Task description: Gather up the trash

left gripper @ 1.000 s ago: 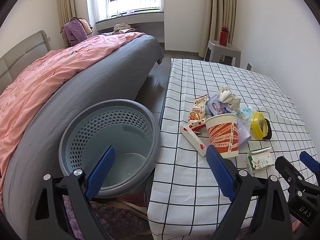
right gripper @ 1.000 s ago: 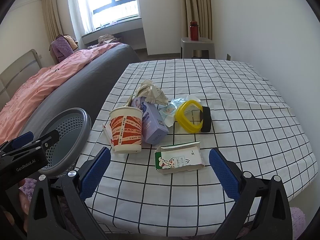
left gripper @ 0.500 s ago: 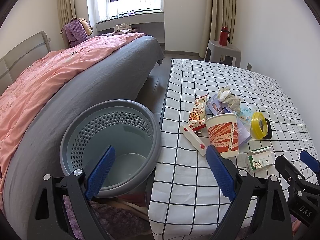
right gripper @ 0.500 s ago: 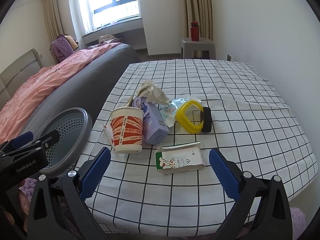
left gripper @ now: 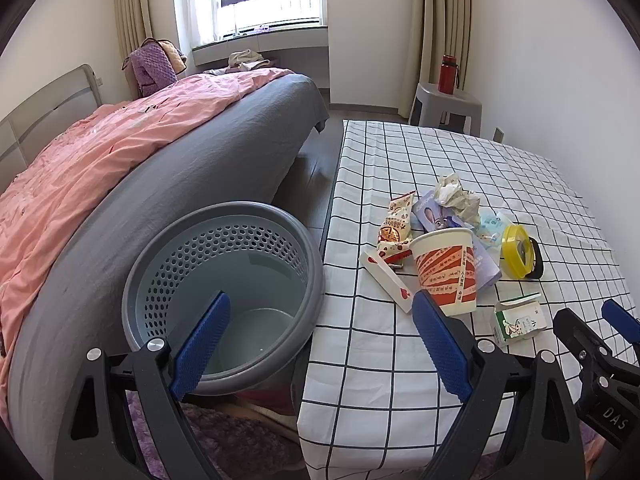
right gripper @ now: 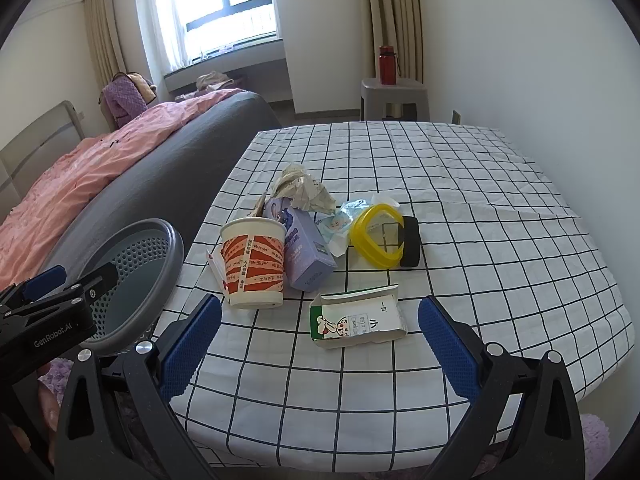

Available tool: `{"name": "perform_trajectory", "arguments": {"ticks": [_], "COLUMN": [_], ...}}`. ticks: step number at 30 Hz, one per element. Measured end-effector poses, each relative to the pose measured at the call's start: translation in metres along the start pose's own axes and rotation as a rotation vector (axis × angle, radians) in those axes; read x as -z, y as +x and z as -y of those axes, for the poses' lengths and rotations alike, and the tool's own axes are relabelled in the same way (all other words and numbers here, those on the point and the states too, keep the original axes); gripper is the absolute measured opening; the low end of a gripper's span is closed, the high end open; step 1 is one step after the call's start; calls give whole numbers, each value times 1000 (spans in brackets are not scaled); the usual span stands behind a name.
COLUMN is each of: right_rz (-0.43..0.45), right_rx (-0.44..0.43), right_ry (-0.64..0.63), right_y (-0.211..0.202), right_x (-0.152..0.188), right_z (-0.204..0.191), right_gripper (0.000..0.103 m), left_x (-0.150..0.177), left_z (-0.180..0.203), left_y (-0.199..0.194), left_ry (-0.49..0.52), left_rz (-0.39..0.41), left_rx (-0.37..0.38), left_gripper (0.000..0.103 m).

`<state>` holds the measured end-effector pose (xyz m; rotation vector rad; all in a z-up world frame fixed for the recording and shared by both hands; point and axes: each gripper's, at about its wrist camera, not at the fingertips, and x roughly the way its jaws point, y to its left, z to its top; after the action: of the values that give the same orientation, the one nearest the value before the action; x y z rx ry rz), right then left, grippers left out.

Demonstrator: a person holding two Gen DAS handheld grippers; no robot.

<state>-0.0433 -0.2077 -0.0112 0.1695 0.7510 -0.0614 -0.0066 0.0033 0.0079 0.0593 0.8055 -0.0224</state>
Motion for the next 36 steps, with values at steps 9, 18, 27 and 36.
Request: {"name": "perform_trajectory", "arguments": {"ticks": [9, 18, 27, 36], "right_rz": [4, 9, 17, 25], "right_rx": [0, -2, -5, -9], "right_ry": [-1, 0, 0, -7], "right_y": [-4, -7, -13, -20], "right_x": [0, 1, 2, 4], "right_z": [0, 0, -1, -5], "right_gripper": [97, 97, 97, 97], "left_x": [0, 1, 4, 7], "left_z": [0, 2, 0, -2], "left_y": [-3, -8, -14, -19], "left_ry": [3, 4, 2, -3], "left_rz": [4, 14, 22, 30], "left_rx": [-1, -3, -3, -3], "left_gripper": [88, 88, 88, 88]}}
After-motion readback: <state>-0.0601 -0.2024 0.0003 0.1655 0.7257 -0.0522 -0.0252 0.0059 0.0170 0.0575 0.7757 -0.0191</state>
